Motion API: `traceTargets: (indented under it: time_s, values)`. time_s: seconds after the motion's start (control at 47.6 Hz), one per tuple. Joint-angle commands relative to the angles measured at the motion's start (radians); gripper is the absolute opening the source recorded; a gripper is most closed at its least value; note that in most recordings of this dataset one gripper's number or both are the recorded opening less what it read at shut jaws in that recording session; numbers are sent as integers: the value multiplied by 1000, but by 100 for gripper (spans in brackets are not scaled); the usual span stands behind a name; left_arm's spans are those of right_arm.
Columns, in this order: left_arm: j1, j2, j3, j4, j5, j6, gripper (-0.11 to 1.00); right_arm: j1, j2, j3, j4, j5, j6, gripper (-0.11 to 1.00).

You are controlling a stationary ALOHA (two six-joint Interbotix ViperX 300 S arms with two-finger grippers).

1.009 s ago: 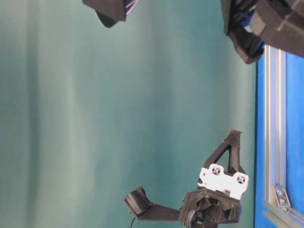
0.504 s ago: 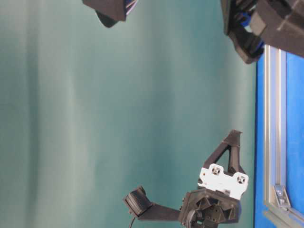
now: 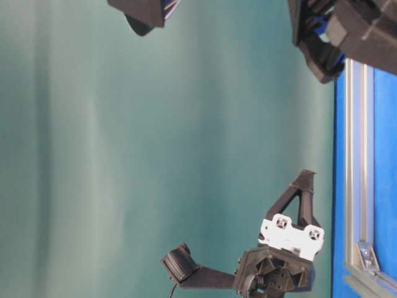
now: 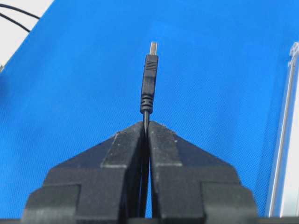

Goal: Insert the wire through the string loop located on the right side.
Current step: 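Close the right gripper on the cable just behind the USB plug, then carry the cable with the right gripper toward the white zip-tie loop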

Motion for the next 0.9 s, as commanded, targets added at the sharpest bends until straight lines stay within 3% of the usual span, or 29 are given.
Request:
traceTargets:
  time_s: [0.0, 0.483, 0.714, 0.883]
  values:
    - [0, -31, -12, 2, -3, 0, 0, -2, -26, -6, 0, -3, -2, -4]
    - [0, -31, -12, 3, -3, 0, 0, 0, -55, 41, 5, -11, 5, -4]
    - [0, -32, -11, 2, -3, 0, 0, 20, -127, 160, 26, -31, 8, -4]
    - [0, -32, -14, 2, -3, -2, 0, 35, -215, 276, 69, -35, 8, -4]
